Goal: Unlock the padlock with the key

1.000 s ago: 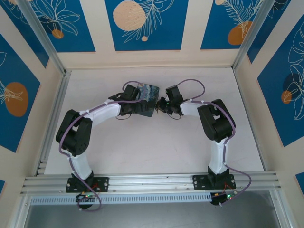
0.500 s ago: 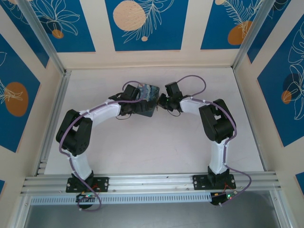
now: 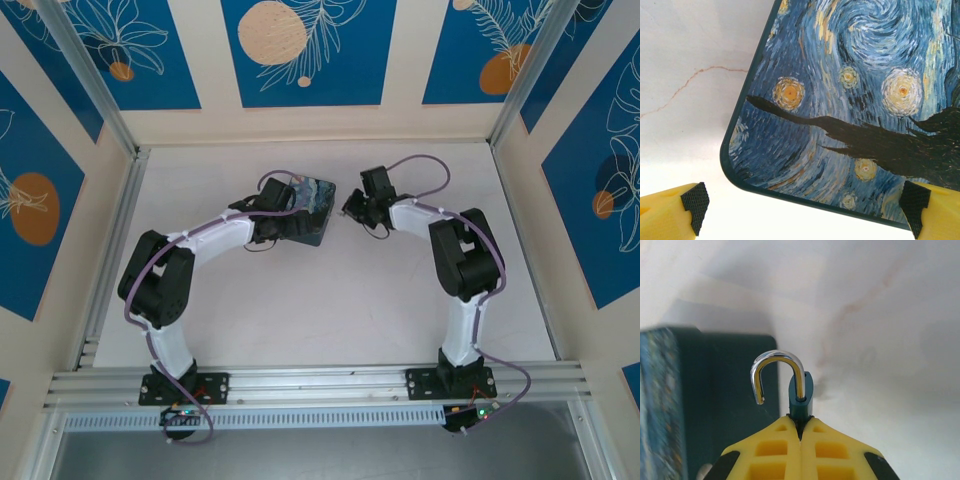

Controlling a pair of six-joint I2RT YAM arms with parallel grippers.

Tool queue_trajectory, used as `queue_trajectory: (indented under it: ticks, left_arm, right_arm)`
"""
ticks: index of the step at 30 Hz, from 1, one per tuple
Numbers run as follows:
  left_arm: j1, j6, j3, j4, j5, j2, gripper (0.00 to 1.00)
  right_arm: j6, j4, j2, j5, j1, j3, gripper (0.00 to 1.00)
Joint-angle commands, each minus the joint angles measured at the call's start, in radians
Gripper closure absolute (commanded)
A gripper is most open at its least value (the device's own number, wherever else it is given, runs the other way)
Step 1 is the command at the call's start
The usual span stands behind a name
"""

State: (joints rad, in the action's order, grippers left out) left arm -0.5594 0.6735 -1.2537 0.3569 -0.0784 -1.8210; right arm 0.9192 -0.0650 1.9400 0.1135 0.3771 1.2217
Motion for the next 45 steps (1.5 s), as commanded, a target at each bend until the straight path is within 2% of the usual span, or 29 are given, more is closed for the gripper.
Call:
queue_trajectory:
  ticks: [1,6,14,20,22,25,31,33,36,38,40,43,45]
  left_arm:
    - [-0.006,-0.03,0.009,0.13,0.032,-0.04,0.0]
    - [-0.005,-0.035,-0.015,0.137,0.068,-0.005,0.0]
    - [-0.005,-0.035,-0.036,0.161,0.106,0.097,0.0]
    - [-0.004,-0.037,-0.025,0.176,0.1,0.19,0.0]
    - [-0.004,-0.042,-0.017,0.18,0.092,0.228,0.0]
    - [-0.002,-0.066,-0.001,0.193,0.058,0.3,0.0]
    - [0.013,-0.144,0.053,0.242,-0.145,0.471,0.0]
    - [0.031,-0.176,0.091,0.237,-0.227,0.532,0.0]
    - [0.056,-0.257,0.211,0.144,-0.396,0.657,0.0]
    - [0.068,-0.368,0.33,0.005,-0.507,0.758,0.0]
    - [0.081,-0.481,0.445,-0.14,-0.594,0.84,0.0]
    - [0.122,-0.602,0.569,-0.274,-0.658,0.907,0.0]
    - [0.161,-0.667,0.631,-0.353,-0.631,0.913,0.0]
  right_arm:
    - [0.033,0.016,-0.121,0.015,-0.006,-0.118,1.0]
    - [0.051,-0.025,-0.279,0.035,-0.021,-0.292,1.0]
    - [0.078,-0.371,-0.443,0.177,-0.05,-0.366,1.0]
    - [0.094,-0.371,-0.514,0.151,-0.086,-0.424,0.99]
    - [0.09,-0.373,-0.537,0.141,-0.09,-0.422,0.89]
    - [0.067,-0.385,-0.588,0.128,-0.094,-0.41,0.61]
    - [-0.042,-0.411,-0.721,0.127,-0.13,-0.355,0.13]
    - [-0.092,-0.425,-0.737,0.141,-0.15,-0.316,0.11]
    - [-0.148,-0.412,-0.741,0.219,-0.178,-0.276,0.09]
    - [-0.182,-0.326,-0.759,0.344,-0.178,-0.309,0.08]
    - [-0.26,-0.192,-0.781,0.428,-0.179,-0.364,0.01]
    - [-0.391,-0.066,-0.787,0.477,-0.198,-0.414,0.01]
    - [-0.429,-0.028,-0.778,0.487,-0.225,-0.432,0.0]
